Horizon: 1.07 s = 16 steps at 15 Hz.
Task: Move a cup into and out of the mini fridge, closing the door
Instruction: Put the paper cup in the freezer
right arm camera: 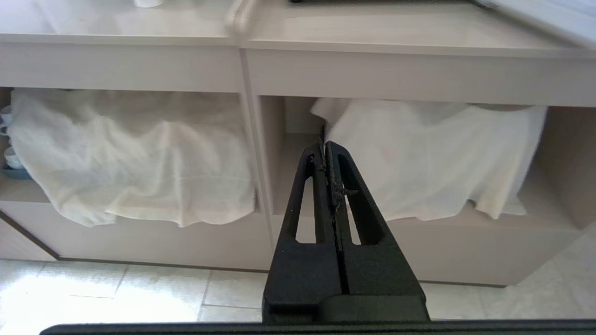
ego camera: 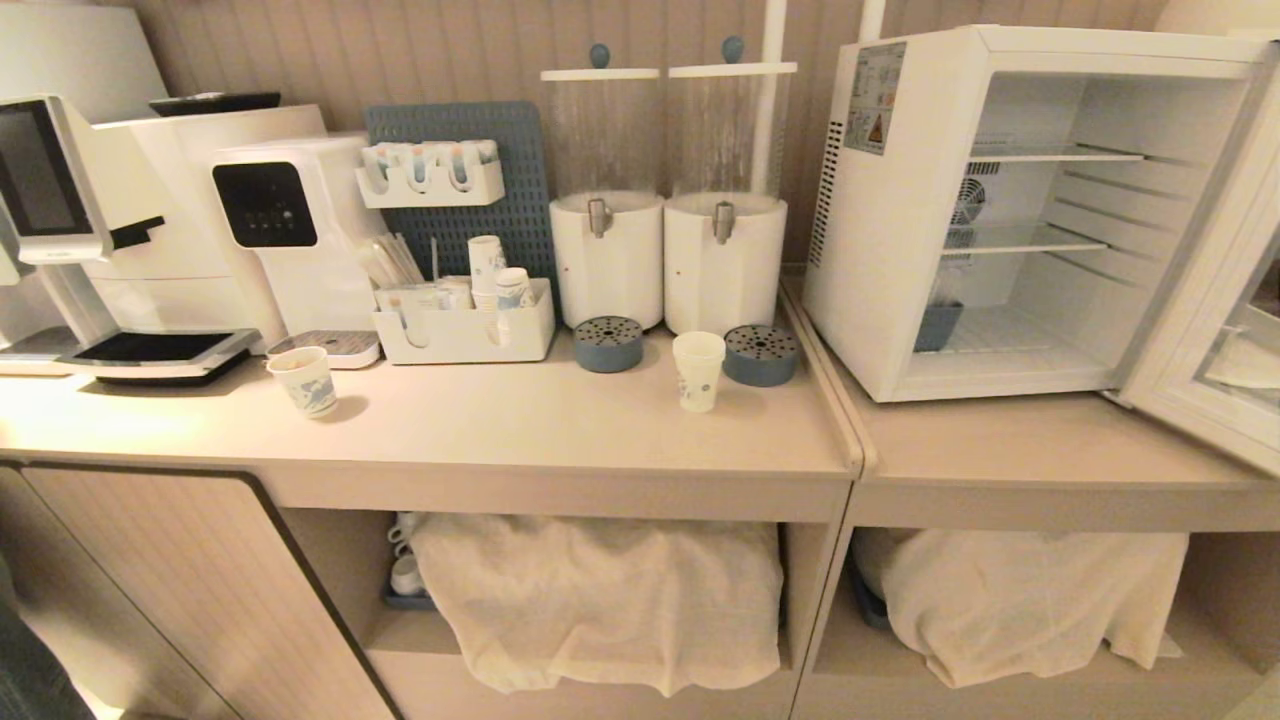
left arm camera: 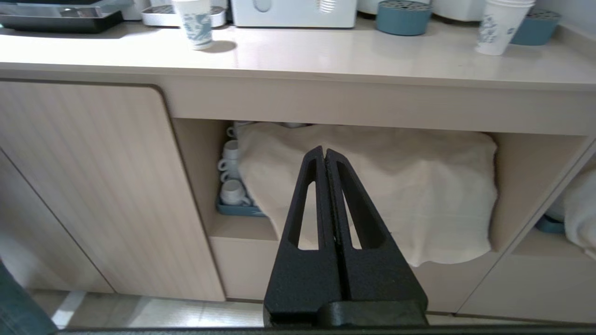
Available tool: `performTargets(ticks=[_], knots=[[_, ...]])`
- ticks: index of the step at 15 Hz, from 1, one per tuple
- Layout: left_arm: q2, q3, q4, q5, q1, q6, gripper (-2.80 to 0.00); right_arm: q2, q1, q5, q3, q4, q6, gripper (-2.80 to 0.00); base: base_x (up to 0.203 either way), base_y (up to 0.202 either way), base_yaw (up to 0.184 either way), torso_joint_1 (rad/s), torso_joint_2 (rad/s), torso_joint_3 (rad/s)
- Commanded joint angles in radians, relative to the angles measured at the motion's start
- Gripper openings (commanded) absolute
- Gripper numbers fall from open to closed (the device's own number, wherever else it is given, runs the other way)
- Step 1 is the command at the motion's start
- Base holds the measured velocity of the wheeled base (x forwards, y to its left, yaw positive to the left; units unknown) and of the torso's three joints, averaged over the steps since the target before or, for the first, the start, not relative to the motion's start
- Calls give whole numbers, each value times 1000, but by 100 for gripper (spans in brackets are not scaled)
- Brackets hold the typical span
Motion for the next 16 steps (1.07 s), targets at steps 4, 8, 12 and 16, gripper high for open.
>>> performTargets(ticks=[4, 8, 12, 16], knots=[[0, 0, 0, 1, 0, 0, -280, 2, 0, 0, 0, 1, -1, -280, 0, 193, 0, 4, 5, 2], [0, 0, 0, 1, 0, 0, -280, 2, 0, 0, 0, 1, -1, -280, 0, 192, 1, 4, 3, 5], [0, 2, -2, 1, 0, 0, -280, 2, 0, 0, 0, 1, 1, -280, 0, 180, 1, 3, 0, 3], [0, -3, 6, 1, 0, 0, -280, 2, 0, 0, 0, 1, 2, -280, 0, 29, 0, 1, 1, 1]])
